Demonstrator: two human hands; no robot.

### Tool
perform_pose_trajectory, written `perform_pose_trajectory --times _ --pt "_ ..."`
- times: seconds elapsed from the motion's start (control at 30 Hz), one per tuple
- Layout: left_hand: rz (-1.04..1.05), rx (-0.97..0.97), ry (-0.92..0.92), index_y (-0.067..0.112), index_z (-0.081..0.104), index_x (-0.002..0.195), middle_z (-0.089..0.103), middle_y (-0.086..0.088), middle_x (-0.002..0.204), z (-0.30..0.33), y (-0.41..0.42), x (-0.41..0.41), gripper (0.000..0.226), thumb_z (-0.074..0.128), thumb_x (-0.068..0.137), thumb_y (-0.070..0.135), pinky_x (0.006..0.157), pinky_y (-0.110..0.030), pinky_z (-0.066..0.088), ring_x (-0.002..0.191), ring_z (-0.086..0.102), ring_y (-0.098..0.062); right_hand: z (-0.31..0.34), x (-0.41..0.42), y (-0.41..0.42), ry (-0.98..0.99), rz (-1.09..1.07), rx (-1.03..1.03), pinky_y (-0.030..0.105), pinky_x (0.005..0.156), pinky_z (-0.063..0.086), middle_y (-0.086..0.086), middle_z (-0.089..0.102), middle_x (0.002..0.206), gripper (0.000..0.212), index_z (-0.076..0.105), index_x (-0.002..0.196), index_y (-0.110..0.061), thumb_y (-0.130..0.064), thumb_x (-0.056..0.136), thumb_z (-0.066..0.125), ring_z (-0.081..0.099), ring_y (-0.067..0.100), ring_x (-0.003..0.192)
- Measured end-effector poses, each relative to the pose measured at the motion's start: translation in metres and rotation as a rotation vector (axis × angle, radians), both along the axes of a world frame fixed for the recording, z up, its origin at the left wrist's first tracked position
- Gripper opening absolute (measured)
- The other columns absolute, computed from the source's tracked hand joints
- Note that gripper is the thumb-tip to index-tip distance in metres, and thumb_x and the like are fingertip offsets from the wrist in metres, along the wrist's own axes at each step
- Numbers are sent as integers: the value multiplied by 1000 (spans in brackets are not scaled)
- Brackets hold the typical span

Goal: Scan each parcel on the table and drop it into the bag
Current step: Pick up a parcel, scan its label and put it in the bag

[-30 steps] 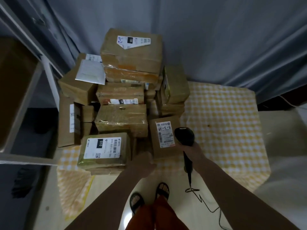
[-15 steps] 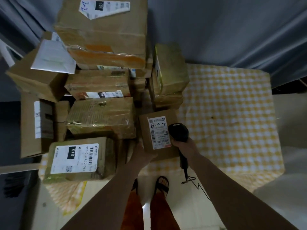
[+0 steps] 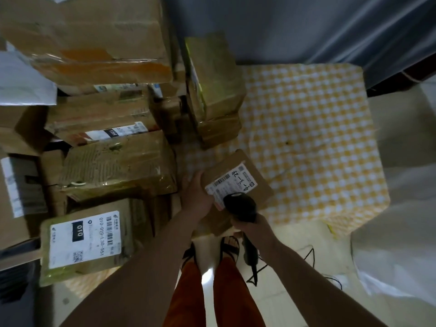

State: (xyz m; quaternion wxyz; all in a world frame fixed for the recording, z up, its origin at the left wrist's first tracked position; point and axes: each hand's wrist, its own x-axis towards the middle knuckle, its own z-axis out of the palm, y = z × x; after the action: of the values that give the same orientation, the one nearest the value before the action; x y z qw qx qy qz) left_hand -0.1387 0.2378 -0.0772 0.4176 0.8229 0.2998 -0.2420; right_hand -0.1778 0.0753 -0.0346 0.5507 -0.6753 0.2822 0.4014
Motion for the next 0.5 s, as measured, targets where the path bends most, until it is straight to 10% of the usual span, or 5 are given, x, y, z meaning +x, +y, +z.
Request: perform_pose_trajectory --times 0.17,0.3,0.5 --pt "384 -81 9 18 19 152 28 -14 151 -1 -12 -14 102 82 73 12 110 -39 36 139 32 -29 -3 41 -6 -295 -33 -219 22 64 50 5 66 94 24 65 105 -15 -13 81 69 61 15 83" --pt "615 -344 254 10 33 147 47 -13 142 -3 -14 -27 80 77 82 25 98 -37 44 127 49 -32 -28 81 -11 -238 71 -356 48 93 49 12 61 115 41 63 111 -17 -32 74 72 57 30 106" --pt "589 -431 228 17 32 146 52 -6 135 -6 -13 -30 90 83 73 31 103 -46 45 122 53 -29 -37 87 -14 -129 38 -307 51 95 48 12 63 110 35 61 104 -16 -31 75 74 58 31 104"
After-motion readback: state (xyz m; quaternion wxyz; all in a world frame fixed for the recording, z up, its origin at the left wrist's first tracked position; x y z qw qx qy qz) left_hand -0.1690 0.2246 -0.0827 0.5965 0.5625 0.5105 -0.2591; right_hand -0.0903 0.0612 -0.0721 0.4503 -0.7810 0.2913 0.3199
